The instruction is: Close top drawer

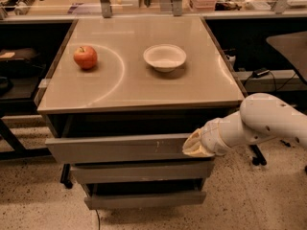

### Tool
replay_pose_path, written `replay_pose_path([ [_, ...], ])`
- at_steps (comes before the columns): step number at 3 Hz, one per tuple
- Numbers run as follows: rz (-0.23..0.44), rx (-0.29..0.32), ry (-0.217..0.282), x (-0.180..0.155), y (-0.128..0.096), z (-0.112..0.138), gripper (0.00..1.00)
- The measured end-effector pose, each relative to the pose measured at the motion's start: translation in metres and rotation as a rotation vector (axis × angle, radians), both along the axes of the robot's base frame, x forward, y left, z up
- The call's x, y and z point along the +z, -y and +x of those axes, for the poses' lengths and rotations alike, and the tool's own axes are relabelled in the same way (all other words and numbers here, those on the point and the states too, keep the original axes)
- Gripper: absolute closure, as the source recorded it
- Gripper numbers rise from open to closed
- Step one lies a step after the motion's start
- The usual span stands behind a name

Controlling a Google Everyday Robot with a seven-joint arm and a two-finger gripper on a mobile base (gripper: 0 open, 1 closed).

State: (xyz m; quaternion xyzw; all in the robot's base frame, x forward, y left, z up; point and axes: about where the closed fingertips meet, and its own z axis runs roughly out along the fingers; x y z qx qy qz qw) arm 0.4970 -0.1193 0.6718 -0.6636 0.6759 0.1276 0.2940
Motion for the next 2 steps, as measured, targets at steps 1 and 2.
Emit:
replay_pose_path([
  [1, 0.000, 0.000, 0.000, 0.0000, 0.0000, 0.0000, 0.35],
  [2, 0.000, 0.000, 0.000, 0.0000, 0.0000, 0.0000, 0.10],
])
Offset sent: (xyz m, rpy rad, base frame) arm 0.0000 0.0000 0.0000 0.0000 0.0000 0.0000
